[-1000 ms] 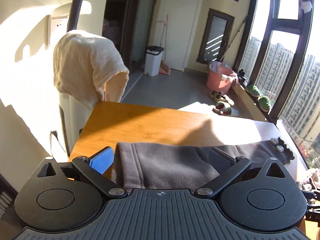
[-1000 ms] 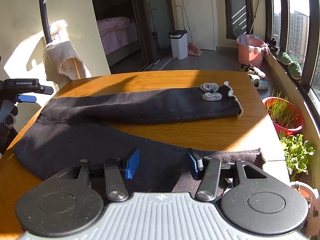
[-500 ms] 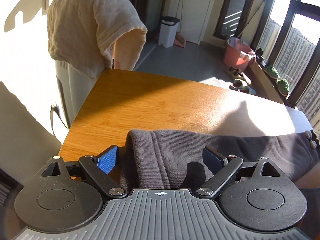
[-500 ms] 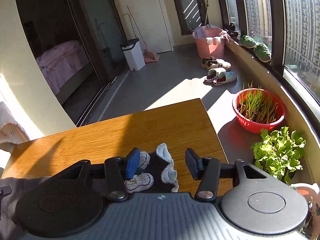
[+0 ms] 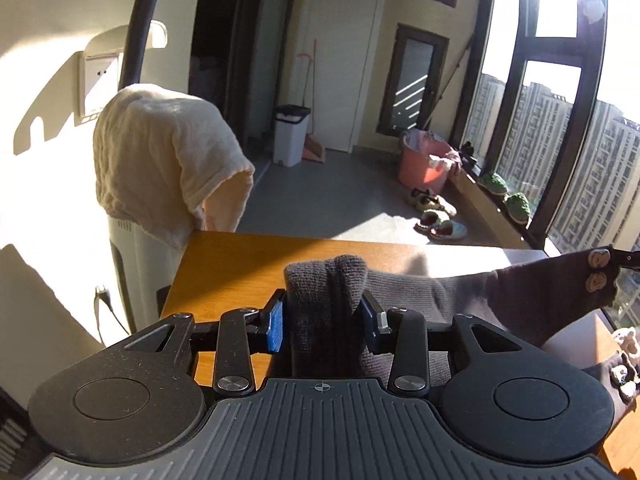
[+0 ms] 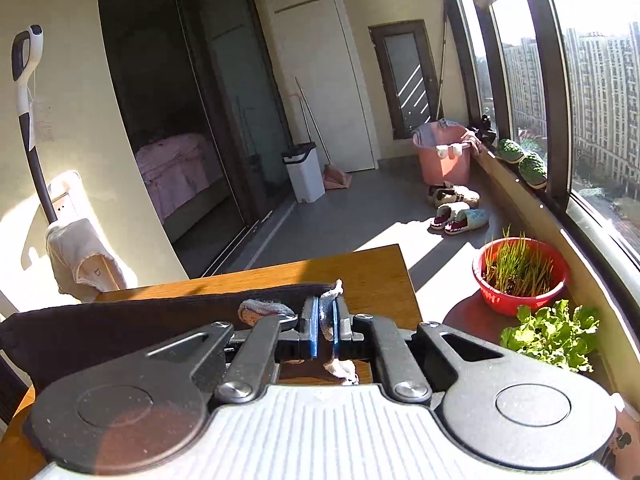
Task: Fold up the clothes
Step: 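Lift the grasped end with both grippers and fold it over the other half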
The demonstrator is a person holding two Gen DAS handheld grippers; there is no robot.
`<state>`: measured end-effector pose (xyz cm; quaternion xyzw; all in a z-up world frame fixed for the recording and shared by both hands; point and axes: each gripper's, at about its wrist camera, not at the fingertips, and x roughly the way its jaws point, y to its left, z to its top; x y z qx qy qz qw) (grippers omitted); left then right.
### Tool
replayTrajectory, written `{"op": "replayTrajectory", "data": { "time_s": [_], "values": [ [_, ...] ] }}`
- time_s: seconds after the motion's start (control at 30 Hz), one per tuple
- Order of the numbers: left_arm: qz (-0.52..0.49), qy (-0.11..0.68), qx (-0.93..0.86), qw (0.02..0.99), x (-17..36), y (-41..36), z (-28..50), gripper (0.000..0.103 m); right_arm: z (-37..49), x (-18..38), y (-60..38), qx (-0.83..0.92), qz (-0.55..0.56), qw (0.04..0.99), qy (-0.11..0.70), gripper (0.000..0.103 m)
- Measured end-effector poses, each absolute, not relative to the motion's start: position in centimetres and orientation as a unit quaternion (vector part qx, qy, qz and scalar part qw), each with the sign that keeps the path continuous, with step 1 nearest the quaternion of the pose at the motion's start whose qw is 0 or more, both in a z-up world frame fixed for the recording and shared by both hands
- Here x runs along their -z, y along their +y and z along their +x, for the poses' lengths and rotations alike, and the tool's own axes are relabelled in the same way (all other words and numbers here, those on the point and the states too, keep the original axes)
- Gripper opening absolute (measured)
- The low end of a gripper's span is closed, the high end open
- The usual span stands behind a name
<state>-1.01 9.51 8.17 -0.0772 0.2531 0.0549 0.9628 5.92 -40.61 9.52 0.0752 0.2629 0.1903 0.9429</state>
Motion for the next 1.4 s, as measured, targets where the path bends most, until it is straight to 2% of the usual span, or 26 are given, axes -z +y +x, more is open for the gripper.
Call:
{"op": "replayTrajectory", "data": {
  "time_s": [0.1,0.23,0.3,0.33,0.37,0.43,0.5,0.53,0.57,0.6,0.63,0.67,0.7,0.83,0.93,0.97,1.0,1.07,1.27,1.4],
  "values": [
    [-0.040,0.230,-0.051,0.971,-8.1,8.0,-6.9,0.044,2.4,-7.3,-43.2,-0.155,0.066,0.946,0.277,0.007],
    [-0.033,0.259,-0.034,0.965,-6.7,6.2,-12.5,0.045,-0.5,-6.0,-45.9,-0.117,0.077,0.950,0.278,0.008],
    [-0.040,0.268,-0.028,0.962,-6.2,5.8,-14.2,0.049,-1.2,-6.1,-46.8,-0.127,0.103,0.946,0.278,0.012],
    [-0.046,0.269,-0.028,0.962,-6.2,5.7,-14.8,0.049,-1.5,-6.2,-47.1,-0.134,0.113,0.945,0.277,0.019],
    [-0.056,0.269,-0.027,0.961,-6.2,5.8,-15.3,0.055,-1.5,-6.2,-47.0,-0.141,0.113,0.944,0.276,0.030],
    [-0.087,0.255,-0.030,0.962,-6.5,6.2,-15.8,0.065,-1.5,-6.1,-46.1,-0.159,0.109,0.941,0.278,0.043],
    [-0.126,0.241,-0.042,0.961,-6.8,6.9,-15.7,0.084,-1.1,-5.4,-44.9,-0.174,0.103,0.936,0.288,0.047],
    [-0.154,0.236,-0.047,0.958,-6.9,7.4,-15.3,0.085,-0.5,-4.7,-44.1,-0.178,0.101,0.932,0.300,0.049],
    [-0.174,0.236,-0.050,0.955,-6.8,7.6,-14.9,0.085,0.0,-4.1,-43.4,-0.181,0.098,0.927,0.312,0.048],
    [-0.186,0.237,-0.050,0.952,-6.7,7.5,-14.5,0.085,0.6,-3.4,-42.5,-0.181,0.091,0.923,0.327,0.044],
    [-0.191,0.238,-0.046,0.951,-6.6,7.2,-14.1,0.085,0.7,-3.6,-41.8,-0.186,0.083,0.923,0.325,0.019],
    [-0.193,0.240,-0.037,0.951,-6.6,6.8,-13.8,0.085,0.8,-3.8,-41.0,-0.191,0.075,0.924,0.323,0.012],
    [-0.194,0.243,-0.026,0.950,-6.5,6.1,-13.5,0.086,0.6,-4.6,-40.5,-0.194,0.062,0.929,0.309,0.011],
    [-0.181,0.255,0.007,0.950,-5.8,4.1,-12.5,0.095,0.9,-7.6,-40.1,-0.201,0.028,0.943,0.263,0.011],
    [-0.180,0.274,0.014,0.945,-4.0,3.7,-11.4,0.095,2.5,-5.5,-41.1,-0.176,0.031,0.934,0.311,0.013],
    [-0.184,0.283,0.011,0.941,-3.3,3.8,-11.0,0.095,2.7,-3.9,-41.6,-0.166,0.035,0.926,0.337,0.016],
    [-0.191,0.294,0.004,0.937,-2.4,4.0,-10.5,0.095,2.1,-3.4,-42.2,-0.165,0.042,0.930,0.325,0.018],
    [-0.203,0.301,0.001,0.932,-1.1,4.5,-10.1,0.095,1.1,-3.5,-43.2,-0.159,0.050,0.933,0.320,0.030],
    [-0.194,0.297,0.006,0.935,-1.7,4.7,-9.6,0.096,-1.7,-6.2,-43.6,-0.170,0.055,0.946,0.270,0.030],
    [-0.214,0.289,0.027,0.933,-2.3,4.4,-9.0,0.101,-0.6,-4.0,-41.8,-0.210,0.095,0.914,0.335,0.030]
  ]
}}
